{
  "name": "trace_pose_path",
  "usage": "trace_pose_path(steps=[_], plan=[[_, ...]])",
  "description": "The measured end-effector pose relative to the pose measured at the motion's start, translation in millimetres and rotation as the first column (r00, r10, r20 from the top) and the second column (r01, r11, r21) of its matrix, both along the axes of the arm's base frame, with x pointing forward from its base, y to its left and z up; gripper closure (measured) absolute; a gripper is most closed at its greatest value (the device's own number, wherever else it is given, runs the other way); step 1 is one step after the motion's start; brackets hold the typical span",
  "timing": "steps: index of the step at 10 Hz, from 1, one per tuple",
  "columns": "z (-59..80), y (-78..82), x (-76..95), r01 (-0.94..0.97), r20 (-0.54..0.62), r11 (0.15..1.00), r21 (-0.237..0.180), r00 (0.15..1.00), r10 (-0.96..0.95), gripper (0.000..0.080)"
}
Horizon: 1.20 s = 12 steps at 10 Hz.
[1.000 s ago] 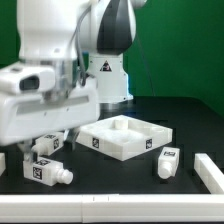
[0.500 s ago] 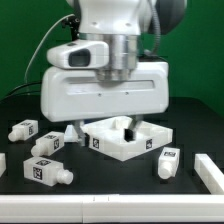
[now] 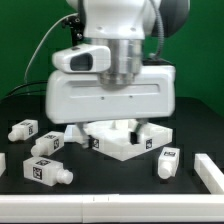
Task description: Assemble square table
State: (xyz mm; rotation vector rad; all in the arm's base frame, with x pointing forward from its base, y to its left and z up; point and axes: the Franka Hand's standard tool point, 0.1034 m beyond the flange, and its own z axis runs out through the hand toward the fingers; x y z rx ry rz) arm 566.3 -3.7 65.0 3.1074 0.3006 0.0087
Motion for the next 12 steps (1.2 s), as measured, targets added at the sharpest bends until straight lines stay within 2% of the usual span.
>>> trace_pose_path(steps=[1, 2, 3, 7, 8, 9, 10, 12], plan=[[1.4, 21.6, -3.8, 0.108, -0.017, 0.994, 0.017, 0.994, -0.108, 0.0150], [2.3, 35.3, -5.0, 0.248, -0.042, 0.968, 0.042, 0.968, -0.247, 0.0150], [1.5, 40.9, -3.6, 0.272, -0.050, 0.960, 0.059, 0.962, -0.270, 0.0150], [-1.0, 39.7, -5.0, 0.242, -0.053, 0.969, 0.058, 0.970, -0.239, 0.0150], [-7.1, 51.5, -9.2, 0.355, -0.065, 0.933, 0.052, 0.934, -0.351, 0.0150], [-14.3, 71.1, -12.6, 0.386, -0.068, 0.921, 0.048, 0.921, -0.383, 0.0150], [-21.8, 78.7, -14.6, 0.374, -0.071, 0.926, 0.044, 0.926, -0.371, 0.0150], [-36.4, 80.1, -17.4, 0.379, -0.062, 0.924, 0.049, 0.925, -0.376, 0.0150]])
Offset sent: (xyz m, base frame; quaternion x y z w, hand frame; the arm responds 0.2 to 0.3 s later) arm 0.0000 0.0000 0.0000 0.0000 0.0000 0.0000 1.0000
